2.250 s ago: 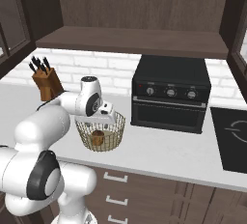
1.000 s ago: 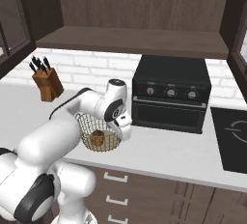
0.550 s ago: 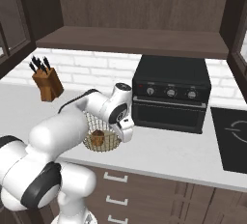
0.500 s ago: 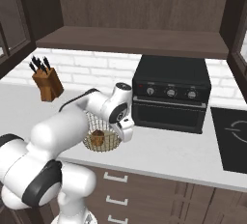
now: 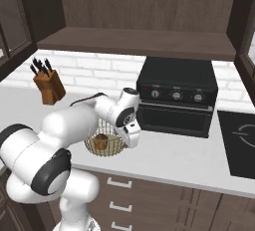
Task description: Open the cabinet, pick up the bread from the cabinet and place it in the basket. Then move the basket to the dining counter.
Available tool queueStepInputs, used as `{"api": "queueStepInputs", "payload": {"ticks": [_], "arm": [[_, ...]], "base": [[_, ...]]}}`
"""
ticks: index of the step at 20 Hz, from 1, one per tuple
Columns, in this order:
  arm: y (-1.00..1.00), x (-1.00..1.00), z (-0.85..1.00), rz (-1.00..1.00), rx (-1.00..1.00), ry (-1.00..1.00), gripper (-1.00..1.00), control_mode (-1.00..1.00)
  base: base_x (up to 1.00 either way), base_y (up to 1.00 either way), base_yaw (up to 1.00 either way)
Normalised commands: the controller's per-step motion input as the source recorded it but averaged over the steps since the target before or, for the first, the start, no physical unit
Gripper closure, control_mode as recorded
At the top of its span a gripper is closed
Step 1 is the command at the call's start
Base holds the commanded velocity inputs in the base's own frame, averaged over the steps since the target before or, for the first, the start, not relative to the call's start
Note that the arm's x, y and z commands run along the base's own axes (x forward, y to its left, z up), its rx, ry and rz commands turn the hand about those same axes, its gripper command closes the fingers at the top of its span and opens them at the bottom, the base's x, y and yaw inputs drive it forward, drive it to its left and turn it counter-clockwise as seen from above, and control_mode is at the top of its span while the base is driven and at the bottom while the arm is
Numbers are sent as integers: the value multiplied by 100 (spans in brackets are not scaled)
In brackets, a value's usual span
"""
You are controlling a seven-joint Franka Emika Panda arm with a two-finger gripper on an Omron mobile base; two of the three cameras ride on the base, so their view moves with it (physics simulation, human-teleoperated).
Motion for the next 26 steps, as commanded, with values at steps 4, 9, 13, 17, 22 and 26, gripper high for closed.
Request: {"api": "queueStepInputs", "payload": {"ticks": [4, 9, 13, 17, 22, 26], "arm": [[10, -1, -18, 0, 0, 1, -100, -100], [17, 0, -14, 0, 0, 0, 100, -100], [20, 0, -18, 0, 0, 0, 100, -100], [14, 0, -19, 0, 0, 0, 100, -100], [0, -7, -5, -6, 0, 0, 100, -100], [3, -30, 36, -4, 0, -2, 100, -100]], "base": [[0, 0, 0], [0, 0, 0], [0, 0, 0], [0, 0, 0], [0, 0, 0], [0, 0, 0]]}}
